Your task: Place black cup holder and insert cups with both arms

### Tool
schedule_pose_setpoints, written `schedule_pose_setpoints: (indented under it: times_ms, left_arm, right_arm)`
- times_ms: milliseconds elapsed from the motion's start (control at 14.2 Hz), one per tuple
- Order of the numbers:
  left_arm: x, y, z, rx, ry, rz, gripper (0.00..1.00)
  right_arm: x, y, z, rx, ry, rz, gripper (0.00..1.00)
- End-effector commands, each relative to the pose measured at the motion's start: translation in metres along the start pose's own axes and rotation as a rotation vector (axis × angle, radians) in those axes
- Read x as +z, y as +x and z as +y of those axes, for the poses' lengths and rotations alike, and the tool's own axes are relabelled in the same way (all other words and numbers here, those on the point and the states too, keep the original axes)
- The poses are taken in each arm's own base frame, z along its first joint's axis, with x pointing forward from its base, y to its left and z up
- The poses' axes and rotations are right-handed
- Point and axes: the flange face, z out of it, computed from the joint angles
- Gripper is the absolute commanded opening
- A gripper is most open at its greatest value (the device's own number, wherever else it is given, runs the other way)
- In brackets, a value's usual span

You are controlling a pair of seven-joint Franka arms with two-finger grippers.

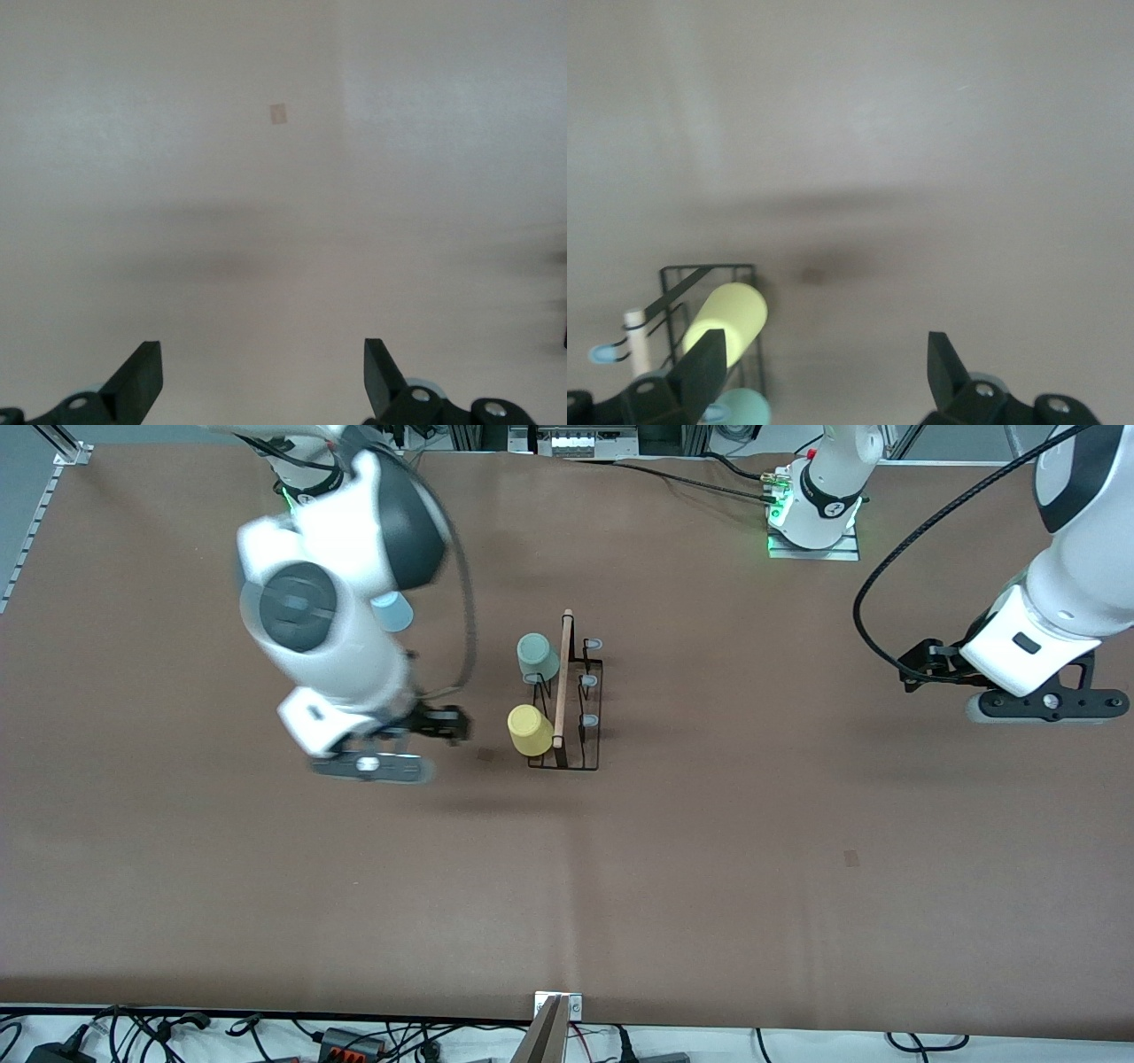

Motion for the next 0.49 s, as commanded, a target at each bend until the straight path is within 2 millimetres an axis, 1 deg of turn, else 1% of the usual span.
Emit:
schedule_pose_setpoints:
  times_ms: [0,70,140,211,281,351,421]
  left_arm:
    - [-0.002,0.003,-0.037,0.008,-0.030,0.017,1.00]
    - [0.001,0.004,-0.053,0.005,-0.067,0.019,1.00]
    - [0.002,0.004,-0.059,0.005,-0.086,0.017,1.00]
    - [0.003,0.004,-0.059,0.005,-0.086,0.017,1.00]
    - [0.003,0.004,-0.059,0.005,-0.094,0.017,1.00]
    - [0.003,0.004,-0.060,0.002,-0.092,0.016,1.00]
    - [0.002,0.004,-0.058,0.003,-0.091,0.017,1.00]
  right_arm:
    - [-0.021,0.007,0.045,-0.025,-0.023,0.002,1.00]
    - [-0.024,0.012,0.060,-0.031,-0.029,0.008,1.00]
    - [-0.030,0.019,0.080,-0.041,-0.033,0.018,1.00]
    - [-0.042,0.022,0.097,-0.059,-0.026,0.033,1.00]
    - [-0.053,0.029,0.123,-0.052,-0.002,0.051,1.00]
    - [-0.053,0.038,0.155,-0.009,0.006,0.045,1.00]
    - [-0.061,0.041,0.179,0.002,0.034,0.047,1.00]
